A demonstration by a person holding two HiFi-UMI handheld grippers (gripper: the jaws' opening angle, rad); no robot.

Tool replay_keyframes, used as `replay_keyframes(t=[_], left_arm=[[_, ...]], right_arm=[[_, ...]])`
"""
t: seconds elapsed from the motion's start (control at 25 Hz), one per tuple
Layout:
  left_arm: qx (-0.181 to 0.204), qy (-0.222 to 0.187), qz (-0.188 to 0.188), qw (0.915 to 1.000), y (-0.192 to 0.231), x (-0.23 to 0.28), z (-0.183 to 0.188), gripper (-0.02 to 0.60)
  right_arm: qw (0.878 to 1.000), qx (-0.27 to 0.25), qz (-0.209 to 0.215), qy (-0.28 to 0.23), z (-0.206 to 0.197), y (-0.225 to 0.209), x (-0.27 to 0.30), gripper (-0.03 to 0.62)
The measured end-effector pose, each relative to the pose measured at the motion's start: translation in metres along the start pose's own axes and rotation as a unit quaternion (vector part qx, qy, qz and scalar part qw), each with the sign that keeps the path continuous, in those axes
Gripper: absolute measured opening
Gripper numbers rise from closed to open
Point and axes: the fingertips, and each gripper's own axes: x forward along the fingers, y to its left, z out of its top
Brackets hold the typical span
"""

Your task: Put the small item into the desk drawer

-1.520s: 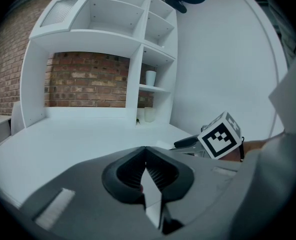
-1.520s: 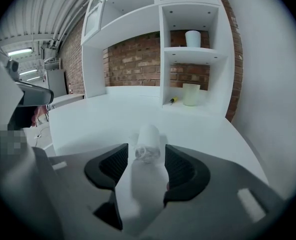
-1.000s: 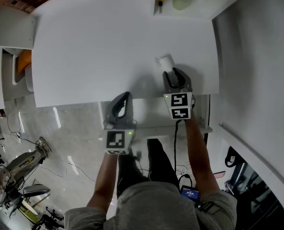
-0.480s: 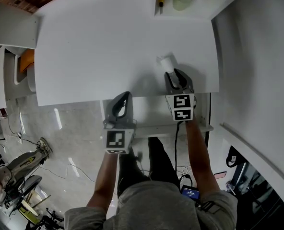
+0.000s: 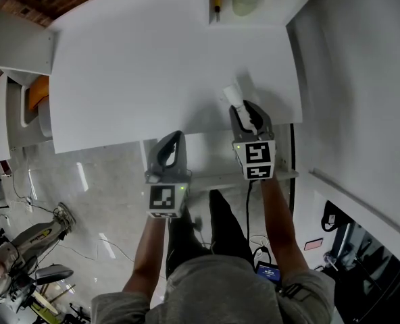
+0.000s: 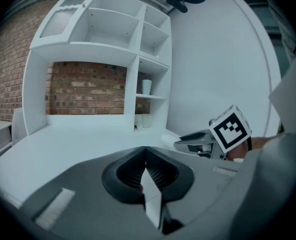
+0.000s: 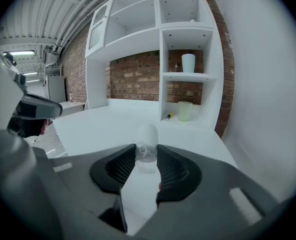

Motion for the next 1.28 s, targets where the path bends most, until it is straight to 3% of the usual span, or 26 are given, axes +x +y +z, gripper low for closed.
replay_keyframes(t=[0.72, 1.28], left_arm=[[0.020, -0.007, -0.053, 0.9983, -0.037, -0.037, -0.001, 0.012], [0.024, 0.009, -0.081, 0.9964, -0.060, -0.059, -0.037, 0.012]], right_arm=[[0.999, 0.014, -0.039, -0.024, -0.012, 0.019, -0.095, 0.138], [0.999, 0.027, -0.039, 0.010, -0.073, 0.048, -0.124, 0.140]])
